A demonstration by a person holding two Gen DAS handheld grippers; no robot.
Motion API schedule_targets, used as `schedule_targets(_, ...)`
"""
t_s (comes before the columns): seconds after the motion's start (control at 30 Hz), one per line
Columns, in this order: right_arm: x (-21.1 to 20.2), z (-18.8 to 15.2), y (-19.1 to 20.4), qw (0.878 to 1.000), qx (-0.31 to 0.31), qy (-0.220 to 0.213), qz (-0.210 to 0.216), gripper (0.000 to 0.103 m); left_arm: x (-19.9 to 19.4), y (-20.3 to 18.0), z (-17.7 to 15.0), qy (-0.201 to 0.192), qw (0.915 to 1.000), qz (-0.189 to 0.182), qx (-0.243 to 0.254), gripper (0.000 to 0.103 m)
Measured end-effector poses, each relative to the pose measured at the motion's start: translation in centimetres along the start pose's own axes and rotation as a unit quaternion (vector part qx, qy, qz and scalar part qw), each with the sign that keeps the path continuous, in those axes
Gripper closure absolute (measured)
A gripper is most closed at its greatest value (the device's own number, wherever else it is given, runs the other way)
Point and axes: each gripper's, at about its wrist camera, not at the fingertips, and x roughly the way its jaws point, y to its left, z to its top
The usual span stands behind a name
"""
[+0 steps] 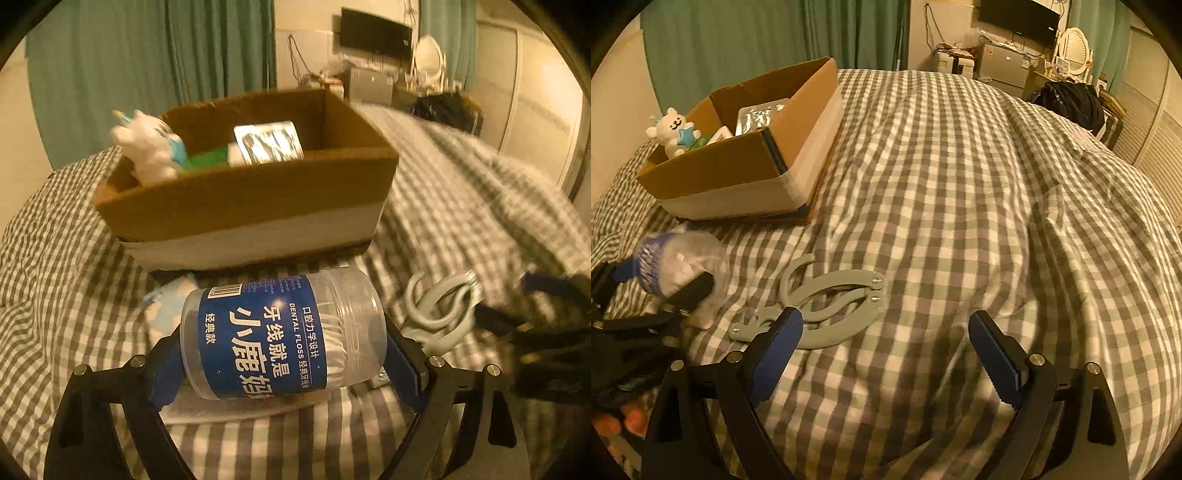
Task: Organize objects
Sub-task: 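Grasp the grey plastic clip with the right tool while left grasps the floss bottle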
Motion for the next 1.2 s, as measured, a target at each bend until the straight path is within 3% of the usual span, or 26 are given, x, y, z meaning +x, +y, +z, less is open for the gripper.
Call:
schedule_targets(0.27, 2.2, 0.1, 2.3, 0.998, 0.016, 0.044, 0.038, 0.011, -3.0, 4.5, 1.2, -0.024, 0.9991, 0.005, -0.036, 0.011)
schedule_targets(0.6, 5.5, 1.9, 4.8, 0.999, 0.012, 0.048, -0.022, 0.011, -1.6, 7.3, 0.4, -0.001, 0.9983, -0.001, -0.058, 0.011)
schedule_targets(0.63, 5.5, 1.9, 5.3, 0.999, -0.002, 0.042, -0.030, 0.012, -1.5, 7.5, 0.2, 0.001, 0.9983, -0.001, -0.058, 0.011)
schedule_targets(0.67, 5.5, 1.8, 5.7, 0.999, -0.012, 0.038, -0.034, 0.020, -1.4, 7.7, 0.1, 0.002, 0.9983, -0.001, -0.059, 0.011)
schedule_targets(0.97, 2.1, 1.1, 7.4, 0.998, -0.050, -0.023, -0.021, 0.020, -2.0, 9.0, -0.5, 0.009, 0.9977, 0.004, -0.067, 0.011)
schedule_targets(1.2, -2.4, 1.7, 7.8, 0.996, -0.052, -0.067, 0.006, 0.021, -4.6, 9.2, -0.1, -0.008, 0.9974, 0.011, -0.070, 0.011)
